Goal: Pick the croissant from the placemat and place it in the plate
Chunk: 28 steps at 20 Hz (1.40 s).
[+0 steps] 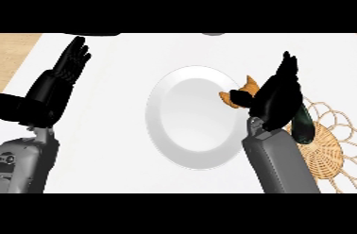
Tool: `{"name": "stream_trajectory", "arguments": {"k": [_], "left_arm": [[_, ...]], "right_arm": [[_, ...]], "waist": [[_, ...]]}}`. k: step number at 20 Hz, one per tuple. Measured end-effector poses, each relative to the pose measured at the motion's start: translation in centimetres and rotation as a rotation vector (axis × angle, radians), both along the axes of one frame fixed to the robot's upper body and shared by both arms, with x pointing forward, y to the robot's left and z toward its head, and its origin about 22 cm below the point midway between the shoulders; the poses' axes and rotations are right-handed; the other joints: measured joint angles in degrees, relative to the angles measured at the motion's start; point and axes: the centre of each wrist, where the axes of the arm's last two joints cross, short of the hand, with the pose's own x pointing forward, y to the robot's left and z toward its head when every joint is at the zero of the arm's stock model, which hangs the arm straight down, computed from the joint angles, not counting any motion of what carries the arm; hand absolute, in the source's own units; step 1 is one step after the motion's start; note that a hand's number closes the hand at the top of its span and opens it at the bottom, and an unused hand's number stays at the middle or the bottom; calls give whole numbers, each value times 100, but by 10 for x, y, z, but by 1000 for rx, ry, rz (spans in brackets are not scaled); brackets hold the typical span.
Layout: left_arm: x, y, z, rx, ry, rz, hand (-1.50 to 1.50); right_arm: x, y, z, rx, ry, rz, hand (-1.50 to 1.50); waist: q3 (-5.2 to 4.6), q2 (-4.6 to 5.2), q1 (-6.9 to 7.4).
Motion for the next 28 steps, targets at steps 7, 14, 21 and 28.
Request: {"name": "stream_trajectory", "arguments": {"k": [7,14,21,28], "left_arm": [[1,-1,-2,-4,8,16,0],[0,8,-9,-6,25,51,0],[-5,19,-14,0,34,85,0],[-9,28,-16,-1,41,111,0]], "right_arm": [[11,-4,16,40,-241,-24,-150],[-4,-11,14,74,-397,-66,-150],[-48,-13,-1,92,-482,-76,-150],[-112,-8,-18,109,-480,-63,-150]], "waist": [[-1,-52,-91],[-10,-129,-274],[-14,-192,-451],[-17,-220,-627]]}}
